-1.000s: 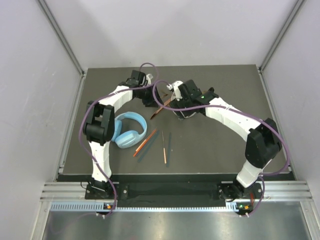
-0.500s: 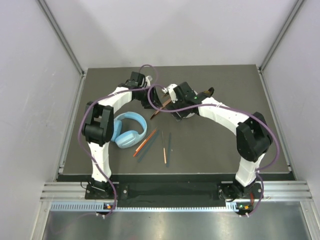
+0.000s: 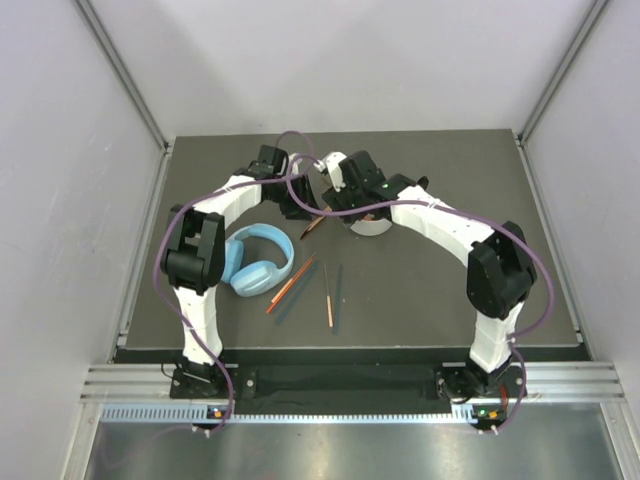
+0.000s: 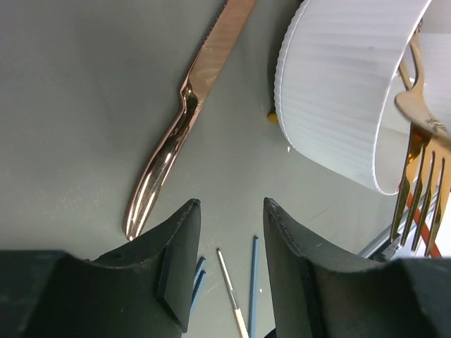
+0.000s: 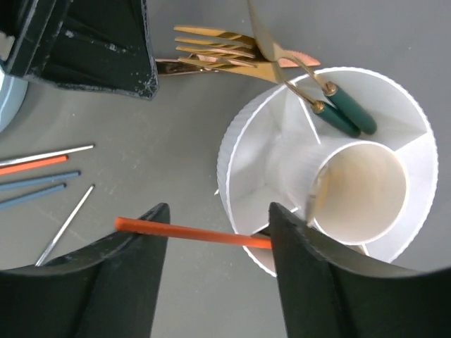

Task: Sort the eating utensils into containers
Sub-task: Pick up the chopstick from the container.

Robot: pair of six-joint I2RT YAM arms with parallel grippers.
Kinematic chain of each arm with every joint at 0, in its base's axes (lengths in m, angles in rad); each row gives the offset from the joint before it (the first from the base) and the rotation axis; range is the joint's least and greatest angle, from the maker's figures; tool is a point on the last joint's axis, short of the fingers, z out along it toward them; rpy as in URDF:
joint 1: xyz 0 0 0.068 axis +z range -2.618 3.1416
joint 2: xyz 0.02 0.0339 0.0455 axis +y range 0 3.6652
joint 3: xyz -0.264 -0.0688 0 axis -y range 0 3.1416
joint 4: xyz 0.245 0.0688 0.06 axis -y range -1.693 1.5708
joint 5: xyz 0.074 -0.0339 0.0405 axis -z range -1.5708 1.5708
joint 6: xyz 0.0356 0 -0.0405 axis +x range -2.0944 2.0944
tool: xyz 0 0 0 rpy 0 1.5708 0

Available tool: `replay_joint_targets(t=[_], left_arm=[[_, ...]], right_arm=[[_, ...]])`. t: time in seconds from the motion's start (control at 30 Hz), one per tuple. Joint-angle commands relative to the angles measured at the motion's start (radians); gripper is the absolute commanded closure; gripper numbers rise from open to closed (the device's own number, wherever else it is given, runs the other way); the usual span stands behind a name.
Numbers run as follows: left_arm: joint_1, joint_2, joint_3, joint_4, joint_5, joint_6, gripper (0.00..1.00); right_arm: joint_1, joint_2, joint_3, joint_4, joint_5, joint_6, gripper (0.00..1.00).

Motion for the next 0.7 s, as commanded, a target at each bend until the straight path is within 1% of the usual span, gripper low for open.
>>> replay_joint_targets(t=[0.0, 0.03, 0.1, 0.13, 0.2, 0.23, 0.3, 0.33, 0.4, 0.67], left_arm=[[0.008, -0.058, -0.003, 0.009, 0.004, 0.018, 0.54], [0.009, -0.06, -0.005, 0.009, 0.004, 0.017, 0.54], [0.012, -0.06, -0.006, 0.009, 0.004, 0.017, 0.54], [0.011, -0.06, -0.008, 0.008, 0.005, 0.02, 0.54], [0.012, -0.063, -0.011, 0.009, 0.005, 0.02, 0.54], [0.012, -0.061, -0.012, 0.009, 0.005, 0.02, 0.54], [0.014, -0.06, -0.012, 0.009, 0.007, 0.018, 0.54], [0.015, -0.06, -0.012, 0.011, 0.007, 0.015, 0.54], [0.014, -0.053, -0.011, 0.014, 0.014, 0.014, 0.54], [0.011, -0.027, 0.005, 0.021, 0.044, 0.001, 0.54]], right_arm=[[0.015, 0.028, 0.04, 0.024, -0.005, -0.015, 0.44], [0.015, 0.028, 0.04, 0.027, -0.01, -0.015, 0.48], [0.013, 0.03, 0.039, 0.027, -0.01, -0.015, 0.53], [0.015, 0.03, 0.04, 0.024, -0.012, -0.014, 0.61], [0.015, 0.023, 0.034, 0.024, -0.013, -0.017, 0.71], [0.015, 0.017, 0.033, 0.025, -0.016, -0.02, 0.79], [0.015, -0.003, 0.023, 0.03, -0.019, -0.02, 0.86], [0.015, -0.01, 0.02, 0.031, -0.022, -0.02, 0.92], [0.015, -0.029, 0.026, 0.022, -0.025, -0.02, 1.0], [0.021, -0.085, 0.074, -0.021, -0.035, -0.027, 1.0]])
